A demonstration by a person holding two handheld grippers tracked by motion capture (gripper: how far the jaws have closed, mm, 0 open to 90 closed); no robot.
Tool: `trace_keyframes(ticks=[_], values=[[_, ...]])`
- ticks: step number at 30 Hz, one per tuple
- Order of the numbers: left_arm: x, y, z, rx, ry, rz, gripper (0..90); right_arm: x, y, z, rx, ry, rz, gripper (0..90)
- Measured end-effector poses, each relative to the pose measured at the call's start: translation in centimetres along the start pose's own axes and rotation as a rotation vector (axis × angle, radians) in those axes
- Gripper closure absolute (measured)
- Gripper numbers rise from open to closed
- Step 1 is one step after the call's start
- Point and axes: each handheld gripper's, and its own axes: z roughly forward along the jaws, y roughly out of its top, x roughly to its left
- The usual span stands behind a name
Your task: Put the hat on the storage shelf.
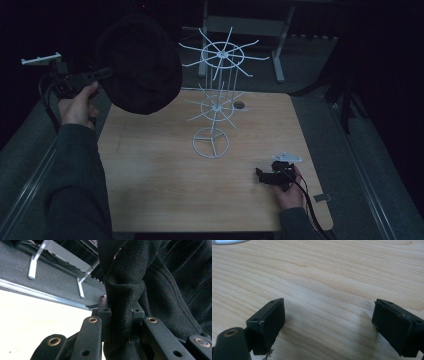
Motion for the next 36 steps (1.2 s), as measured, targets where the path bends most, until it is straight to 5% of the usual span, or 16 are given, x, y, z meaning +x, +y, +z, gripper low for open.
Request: trace_keyframes(ticks=[12,25,36], values=[[-2.2,1.8,0.3,0.003,0.006,0.053,78.6,0.0,0.0,0.0,0.001,0.000,0.000,11.0],[-2.7,2.8,0.4,-0.014,-0.012,0.042,78.6,0.0,0.0,0.0,0.001,0.002,-0.001,11.0],[-3.2,3.6,2.0,-0.012,-0.043,0.010,78.4,0.0,0.0,0.0,0.001,0.002,-0.004,11.0]])
